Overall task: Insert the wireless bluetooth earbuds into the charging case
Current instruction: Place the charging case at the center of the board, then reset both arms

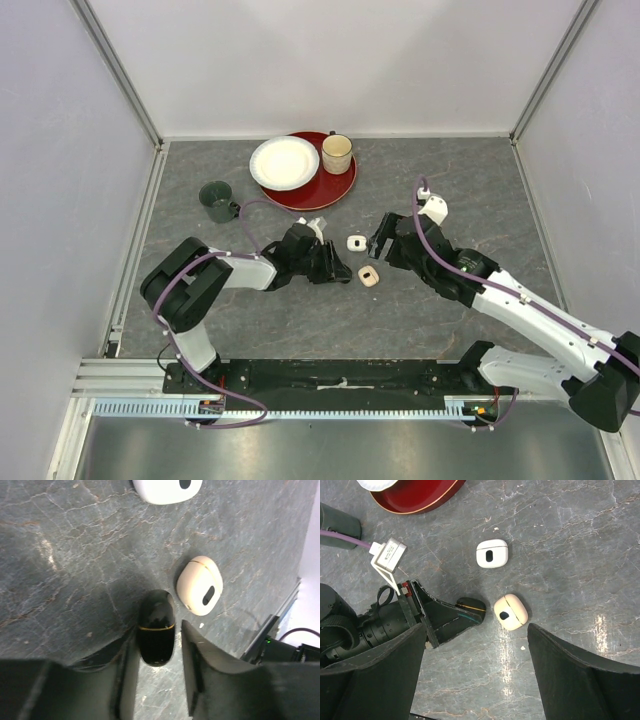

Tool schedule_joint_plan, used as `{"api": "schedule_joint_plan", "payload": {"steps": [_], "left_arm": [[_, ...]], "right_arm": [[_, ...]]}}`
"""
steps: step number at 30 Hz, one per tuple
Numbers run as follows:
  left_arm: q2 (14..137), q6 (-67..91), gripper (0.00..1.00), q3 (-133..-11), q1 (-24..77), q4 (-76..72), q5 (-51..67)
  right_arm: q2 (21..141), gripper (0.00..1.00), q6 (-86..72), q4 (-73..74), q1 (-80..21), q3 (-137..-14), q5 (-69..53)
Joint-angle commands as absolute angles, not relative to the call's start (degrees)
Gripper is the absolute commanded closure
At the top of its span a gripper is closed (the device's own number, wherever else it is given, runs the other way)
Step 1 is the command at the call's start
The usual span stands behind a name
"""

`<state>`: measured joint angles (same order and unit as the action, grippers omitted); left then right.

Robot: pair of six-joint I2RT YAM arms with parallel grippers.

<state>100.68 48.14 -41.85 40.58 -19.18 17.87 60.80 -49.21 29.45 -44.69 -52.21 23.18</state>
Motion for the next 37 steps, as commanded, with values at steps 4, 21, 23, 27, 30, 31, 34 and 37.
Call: {"api": "schedule_joint_plan", "payload": {"steps": [4, 21, 23, 27, 30, 31, 34, 37], "left_arm": [[96.34, 45.98, 0.43, -40.43, 40.25, -10.73, 11.08], [70.61, 35.69, 0.15, -43.86, 40.25, 14.76, -12.39], [67.34, 33.67, 0.14, -43.77, 40.17, 15.90, -13.36], [59.08, 30.33, 0.12, -44.12, 39.38, 17.66, -13.88], [53.71, 28.05, 0.12, -44.38, 38.85, 18.72, -15.29], [51.70, 27.34, 0.12, -44.56, 38.76, 19.07, -16.34], [49.31, 25.93, 0.12, -45.70, 38.32, 21.35, -18.54], [47.73, 24.44, 0.12, -47.02, 38.14, 22.50, -19.34]], "right_arm": [[58.54, 0.12, -47.99, 29.09, -43.68, -52.12, 23.82], [66.52, 0.09, -39.83, 26.72, -30.51, -50.80, 18.03], [67.50, 0.08, -38.68, 25.49, -27.26, -50.28, 16.97], [69.69, 0.08, -36.39, 23.73, -21.81, -49.75, 12.93], [69.26, 0.08, -34.11, 21.36, -19.34, -48.96, 12.39], [68.91, 0.08, -32.80, 19.97, -19.07, -48.61, 13.18], [67.15, 0.07, -30.59, 18.03, -19.07, -47.81, 18.26], [65.57, 0.02, -26.73, 14.26, -19.16, -45.89, 23.62]]}}
